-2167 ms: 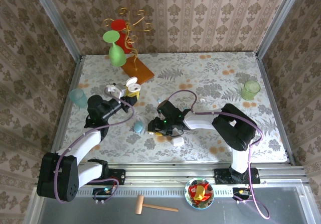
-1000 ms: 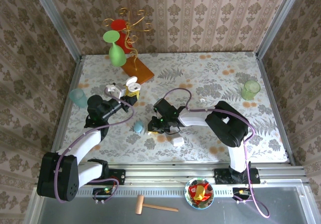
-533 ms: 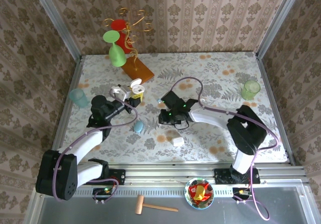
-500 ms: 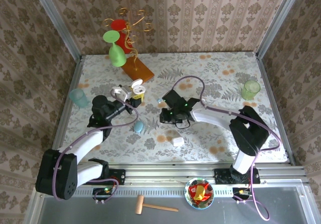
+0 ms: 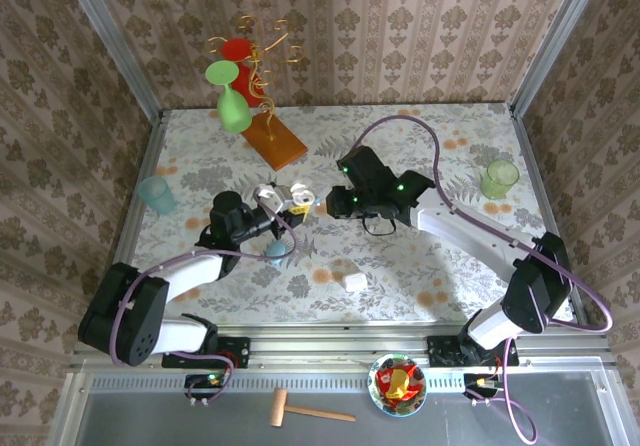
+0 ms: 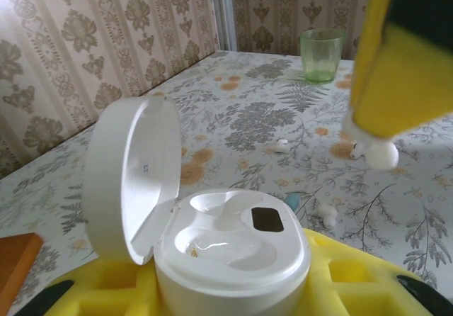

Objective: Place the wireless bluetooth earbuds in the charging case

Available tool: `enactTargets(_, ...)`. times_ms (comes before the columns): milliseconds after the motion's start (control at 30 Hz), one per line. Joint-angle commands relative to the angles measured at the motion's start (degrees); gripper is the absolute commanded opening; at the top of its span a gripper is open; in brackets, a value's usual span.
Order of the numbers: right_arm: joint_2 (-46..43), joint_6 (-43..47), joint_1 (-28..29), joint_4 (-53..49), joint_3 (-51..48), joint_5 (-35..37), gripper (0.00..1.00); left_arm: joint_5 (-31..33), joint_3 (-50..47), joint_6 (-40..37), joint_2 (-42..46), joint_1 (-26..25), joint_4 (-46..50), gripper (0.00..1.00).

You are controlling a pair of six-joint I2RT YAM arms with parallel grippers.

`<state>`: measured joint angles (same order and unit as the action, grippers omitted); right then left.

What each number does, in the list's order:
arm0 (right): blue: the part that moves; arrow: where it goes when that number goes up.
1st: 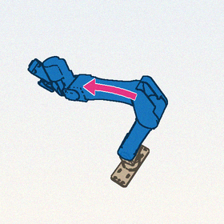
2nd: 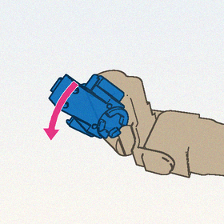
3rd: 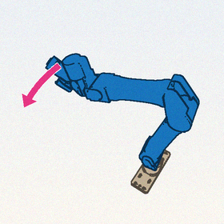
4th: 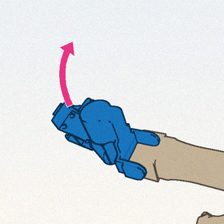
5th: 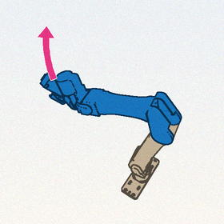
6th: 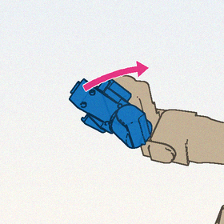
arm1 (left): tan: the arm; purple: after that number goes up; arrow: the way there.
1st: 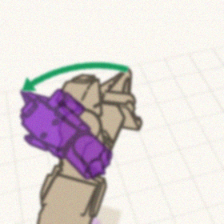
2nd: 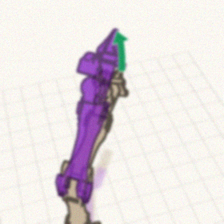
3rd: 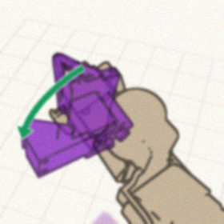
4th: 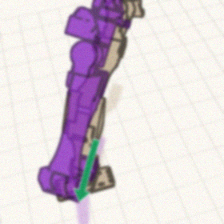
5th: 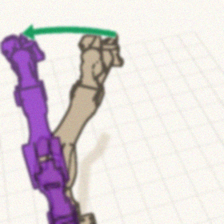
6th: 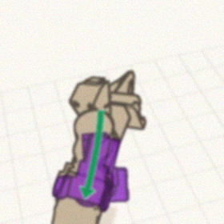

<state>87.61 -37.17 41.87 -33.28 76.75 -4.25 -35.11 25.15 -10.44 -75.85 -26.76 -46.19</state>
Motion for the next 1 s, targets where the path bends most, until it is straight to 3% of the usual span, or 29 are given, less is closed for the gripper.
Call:
enactTargets(0, -1.85, 1.65, -0.08, -1.63, 2.71, -0.77, 0.19, -1.36, 0.91, -2.15, -0.87, -1.48, -3.93, 0.13)
enactTargets(433, 4.26, 2.08, -0.03, 2.16, 7.53, -6.84, 0.19, -1.36, 3.12, -3.89, -2.37, -3.56, -1.27, 0.13)
enactTargets(967, 6.88, 1.52, -0.07, 4.94, 6.29, -8.4, 0.18, -1.28, 4.31, -2.66, -3.29, -4.78, -2.67, 0.13)
